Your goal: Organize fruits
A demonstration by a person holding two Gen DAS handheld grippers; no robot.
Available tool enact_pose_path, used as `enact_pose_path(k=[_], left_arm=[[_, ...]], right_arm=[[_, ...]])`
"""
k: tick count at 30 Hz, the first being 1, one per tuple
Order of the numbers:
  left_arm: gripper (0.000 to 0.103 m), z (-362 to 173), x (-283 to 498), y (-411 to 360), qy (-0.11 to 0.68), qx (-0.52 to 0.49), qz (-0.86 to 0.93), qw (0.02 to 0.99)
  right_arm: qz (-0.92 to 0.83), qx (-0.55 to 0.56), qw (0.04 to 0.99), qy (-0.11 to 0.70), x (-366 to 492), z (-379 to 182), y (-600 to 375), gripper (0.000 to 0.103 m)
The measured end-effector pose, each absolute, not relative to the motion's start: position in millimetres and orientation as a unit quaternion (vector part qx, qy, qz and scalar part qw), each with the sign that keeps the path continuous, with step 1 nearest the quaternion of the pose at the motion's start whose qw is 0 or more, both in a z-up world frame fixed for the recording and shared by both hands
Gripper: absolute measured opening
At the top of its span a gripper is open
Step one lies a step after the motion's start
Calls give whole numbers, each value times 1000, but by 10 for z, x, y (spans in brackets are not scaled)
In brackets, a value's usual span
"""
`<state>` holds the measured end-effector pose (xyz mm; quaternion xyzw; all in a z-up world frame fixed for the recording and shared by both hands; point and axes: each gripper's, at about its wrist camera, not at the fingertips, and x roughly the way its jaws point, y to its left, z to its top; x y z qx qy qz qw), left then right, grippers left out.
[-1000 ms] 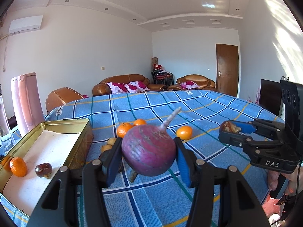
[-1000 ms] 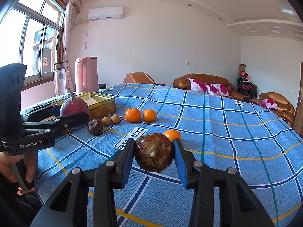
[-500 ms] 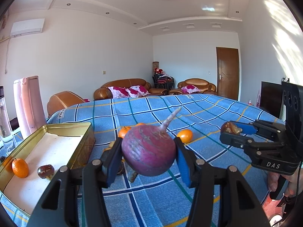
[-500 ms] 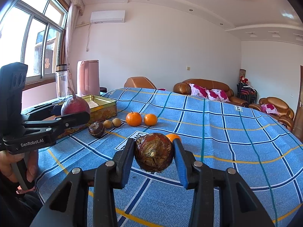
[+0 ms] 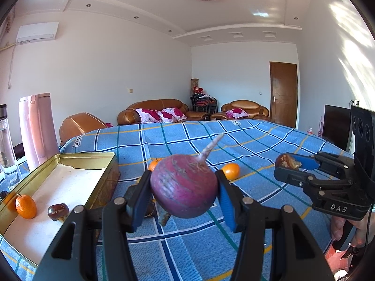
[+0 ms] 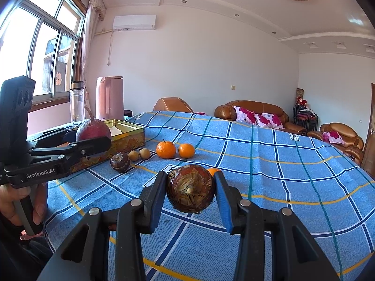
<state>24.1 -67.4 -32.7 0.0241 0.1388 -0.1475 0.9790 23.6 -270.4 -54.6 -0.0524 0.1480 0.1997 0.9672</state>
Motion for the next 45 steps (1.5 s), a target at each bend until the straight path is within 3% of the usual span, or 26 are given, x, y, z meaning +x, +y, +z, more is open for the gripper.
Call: enact_pose_path(k=[45], left_arm=[[55, -222, 269, -316, 158, -9, -107, 982]], right_arm=[[276, -78, 944, 163, 397, -311, -1902, 43]])
